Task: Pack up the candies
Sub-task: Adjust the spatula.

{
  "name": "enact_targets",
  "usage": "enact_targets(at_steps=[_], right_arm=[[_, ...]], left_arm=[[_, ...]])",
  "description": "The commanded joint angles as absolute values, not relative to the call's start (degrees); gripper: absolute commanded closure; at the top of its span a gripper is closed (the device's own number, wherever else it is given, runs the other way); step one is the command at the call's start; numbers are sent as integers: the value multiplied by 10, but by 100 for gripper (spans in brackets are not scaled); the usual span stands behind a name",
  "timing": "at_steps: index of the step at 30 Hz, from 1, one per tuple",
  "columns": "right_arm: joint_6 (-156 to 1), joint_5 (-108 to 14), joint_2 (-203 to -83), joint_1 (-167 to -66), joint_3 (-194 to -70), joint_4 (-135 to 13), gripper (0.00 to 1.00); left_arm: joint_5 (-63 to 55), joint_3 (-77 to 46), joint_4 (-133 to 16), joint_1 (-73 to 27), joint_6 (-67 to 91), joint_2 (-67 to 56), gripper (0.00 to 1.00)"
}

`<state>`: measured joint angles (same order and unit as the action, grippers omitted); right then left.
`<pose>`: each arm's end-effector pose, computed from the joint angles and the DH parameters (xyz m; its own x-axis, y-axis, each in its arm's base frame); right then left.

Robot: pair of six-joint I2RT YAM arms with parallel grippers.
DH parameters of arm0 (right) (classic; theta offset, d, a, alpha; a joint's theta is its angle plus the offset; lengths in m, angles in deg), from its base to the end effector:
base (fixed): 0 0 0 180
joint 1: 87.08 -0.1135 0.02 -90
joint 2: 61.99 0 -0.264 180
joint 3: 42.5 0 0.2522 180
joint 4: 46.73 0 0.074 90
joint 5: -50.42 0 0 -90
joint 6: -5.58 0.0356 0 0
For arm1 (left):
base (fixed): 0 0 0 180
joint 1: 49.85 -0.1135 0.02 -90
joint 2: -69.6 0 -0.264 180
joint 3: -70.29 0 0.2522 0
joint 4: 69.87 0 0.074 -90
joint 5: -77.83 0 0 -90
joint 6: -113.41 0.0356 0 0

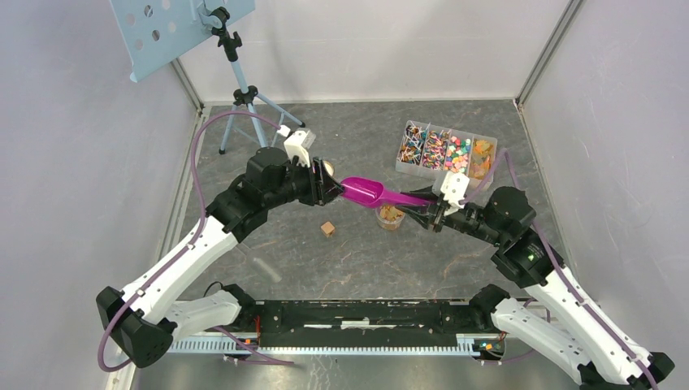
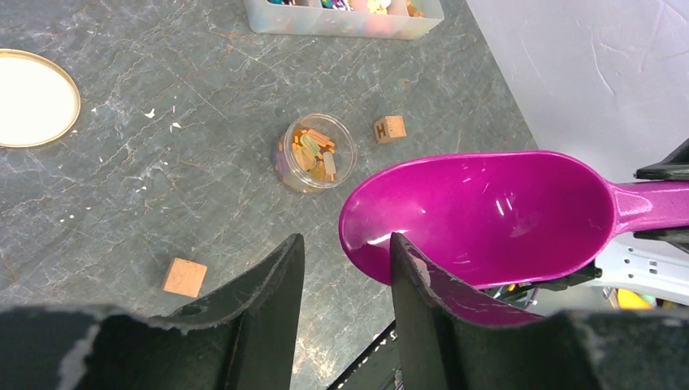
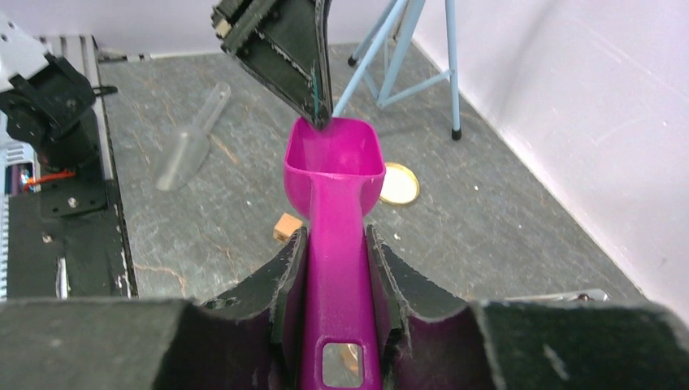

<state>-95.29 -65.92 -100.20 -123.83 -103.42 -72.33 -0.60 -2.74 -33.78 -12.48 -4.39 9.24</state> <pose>0.1115 0.1030 0.3688 0.1284 -0.1150 -0.9850 -0.8829 0.4391 -0.1664 0.1828 -0.1486 0.3550 -0.6250 -0.0976 -0.7745 0.5081 0.7024 -0.4985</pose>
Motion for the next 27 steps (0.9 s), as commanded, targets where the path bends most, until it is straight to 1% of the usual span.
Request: enact_targets(at_steps=[1,5,6,7,8,9,10,11,12,13,18,20,23,24,27], right_arm=[[-897,-677,-989,-1242,-1019,-591,100],[-885,-674,-1000,-1242,-1014,-573,100],[-885,-666,-1000,-1242,-1014,-575,100],[-886,-651,-1001,-1242,-1014,-579,100],[-890,-630,-1001,-1242,-1017,-590,100],[-897,-606,-1003,-1242,-1024,-612,100],[-911,-576,-1006,-1241,-1033,-642,100],[-924,-550,-1009,-1241,-1047,-673,100],[-932,-516,-1013,-1241,-1056,-697,100],[-936,-485,-1016,-1241,-1067,-720,100],[-928,-318,-1031,-1242,-1094,-782,100],[-912,-279,-1033,-1241,-1096,-786,100],[-892,-235,-1033,-1241,-1092,-786,100],[-883,-219,-1033,-1242,-1089,-785,100],[-870,-176,-1021,-1242,-1075,-780,100]], left_arm=[[5,-20,-356,-125,-57,94,52],[9,-17,-362,-125,-57,91,52],[9,-18,-363,-125,-56,90,50],[6,-19,-363,-124,-56,89,45],[2,-21,-363,-124,-56,90,37],[-5,-24,-363,-125,-57,88,25],[-17,-29,-362,-124,-56,87,17],[-28,-33,-362,-125,-56,87,11],[-43,-39,-363,-125,-54,87,3],[-53,-42,-367,-125,-49,87,0],[-62,-51,-424,-127,-25,71,0],[-65,-69,-426,-126,-25,45,0],[-37,-88,-448,-126,-23,5,0],[-32,-92,-459,-127,-23,-10,1],[-42,-105,-494,-126,-22,-60,9]])
